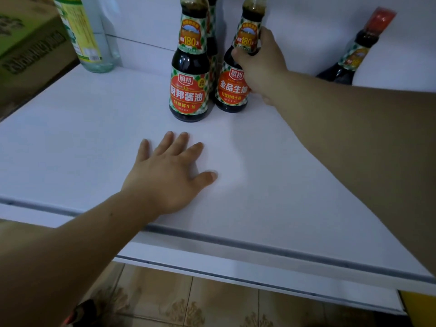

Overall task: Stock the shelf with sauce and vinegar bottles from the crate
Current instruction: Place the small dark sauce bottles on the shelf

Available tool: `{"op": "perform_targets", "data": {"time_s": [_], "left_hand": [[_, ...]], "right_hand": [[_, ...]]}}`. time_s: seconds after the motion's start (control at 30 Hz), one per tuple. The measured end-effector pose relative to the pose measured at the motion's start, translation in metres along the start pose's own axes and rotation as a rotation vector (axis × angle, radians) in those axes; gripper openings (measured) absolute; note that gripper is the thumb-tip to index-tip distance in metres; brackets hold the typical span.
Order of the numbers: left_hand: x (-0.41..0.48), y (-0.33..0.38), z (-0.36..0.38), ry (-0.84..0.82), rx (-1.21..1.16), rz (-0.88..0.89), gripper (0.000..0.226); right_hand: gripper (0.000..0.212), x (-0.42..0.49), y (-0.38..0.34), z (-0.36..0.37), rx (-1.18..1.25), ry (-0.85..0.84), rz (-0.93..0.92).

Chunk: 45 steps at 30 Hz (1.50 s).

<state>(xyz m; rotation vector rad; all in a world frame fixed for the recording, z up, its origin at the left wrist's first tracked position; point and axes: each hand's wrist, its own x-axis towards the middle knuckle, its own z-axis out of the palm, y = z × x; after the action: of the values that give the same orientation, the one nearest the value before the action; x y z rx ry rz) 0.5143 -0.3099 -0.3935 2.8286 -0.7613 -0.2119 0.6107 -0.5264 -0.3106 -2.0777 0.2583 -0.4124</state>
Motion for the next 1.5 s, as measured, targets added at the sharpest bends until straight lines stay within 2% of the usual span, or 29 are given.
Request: {"op": "perform_targets", "data": {"time_s": [0.6,0.73,0.87,0.93,1.0,1.17,1.5], "left_hand": [[0.0,0.0,0.001,0.038,-0.021,0.027,0.086],[0.013,0.0,-0.013,0.114,-0.228,-0.093,0.089],[0.057,-0.007,-0.039,0.321,-0.678,-0.249,0.11],[0.081,-0.009,-0.047,0.375,-0.824,-0.259,0.115],[0.099,-0.009,-0.049,0.361,-0.931,-0.211,0.115],[0.114,-0.017,-0.039,0.358,-0.968,-0.107,0.095],[0.11,-0.02,-0.023,0.45,-0.963,-0.102,0.085]], "right_hand": [[0.054,0.015,0.008,0.005,-0.044,0.051,-0.006],[0.053,0.014,0.005,0.004,-0.024,0.04,0.017],[0.052,0.014,0.003,0.004,-0.004,0.044,0.022],[0.05,0.015,0.003,0.004,0.001,0.046,0.014],[0.048,0.017,0.003,0.003,0.008,0.044,0.008],[0.048,0.018,0.006,0.002,0.014,0.03,-0.005],[0.042,0.019,0.012,0.002,0.034,0.011,-0.06]]}}
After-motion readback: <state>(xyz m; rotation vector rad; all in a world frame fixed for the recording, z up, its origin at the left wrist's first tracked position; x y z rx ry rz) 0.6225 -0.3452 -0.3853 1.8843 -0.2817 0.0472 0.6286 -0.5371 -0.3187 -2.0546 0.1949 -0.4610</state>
